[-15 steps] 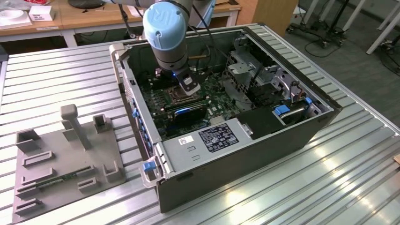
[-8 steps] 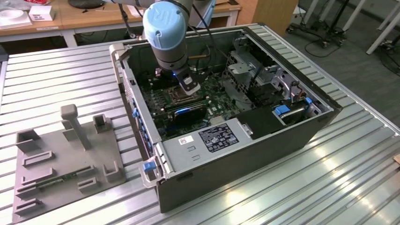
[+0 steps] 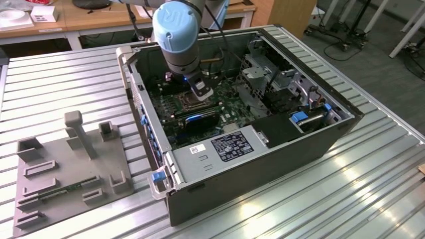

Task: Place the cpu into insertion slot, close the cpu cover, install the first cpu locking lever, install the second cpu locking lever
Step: 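Install the first cpu locking lever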

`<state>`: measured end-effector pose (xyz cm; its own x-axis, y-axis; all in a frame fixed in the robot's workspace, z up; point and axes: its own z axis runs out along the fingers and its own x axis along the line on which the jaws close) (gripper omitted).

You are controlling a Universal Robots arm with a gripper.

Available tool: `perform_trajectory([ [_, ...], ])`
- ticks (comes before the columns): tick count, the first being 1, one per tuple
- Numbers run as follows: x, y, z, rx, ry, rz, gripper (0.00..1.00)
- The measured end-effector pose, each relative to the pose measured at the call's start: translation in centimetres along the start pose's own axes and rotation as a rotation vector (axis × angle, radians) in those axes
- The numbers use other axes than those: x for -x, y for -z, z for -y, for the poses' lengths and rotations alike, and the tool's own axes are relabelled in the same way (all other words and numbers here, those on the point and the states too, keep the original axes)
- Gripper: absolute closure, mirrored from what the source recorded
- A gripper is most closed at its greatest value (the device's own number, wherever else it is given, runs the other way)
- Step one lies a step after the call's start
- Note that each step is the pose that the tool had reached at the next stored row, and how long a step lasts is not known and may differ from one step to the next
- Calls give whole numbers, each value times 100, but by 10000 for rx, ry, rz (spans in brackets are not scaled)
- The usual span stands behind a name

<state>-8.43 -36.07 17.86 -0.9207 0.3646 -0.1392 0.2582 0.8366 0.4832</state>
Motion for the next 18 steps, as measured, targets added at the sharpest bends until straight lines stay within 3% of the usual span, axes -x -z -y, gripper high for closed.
perform_trajectory([
  [18,21,-20,-27,-24,-71,46,89],
])
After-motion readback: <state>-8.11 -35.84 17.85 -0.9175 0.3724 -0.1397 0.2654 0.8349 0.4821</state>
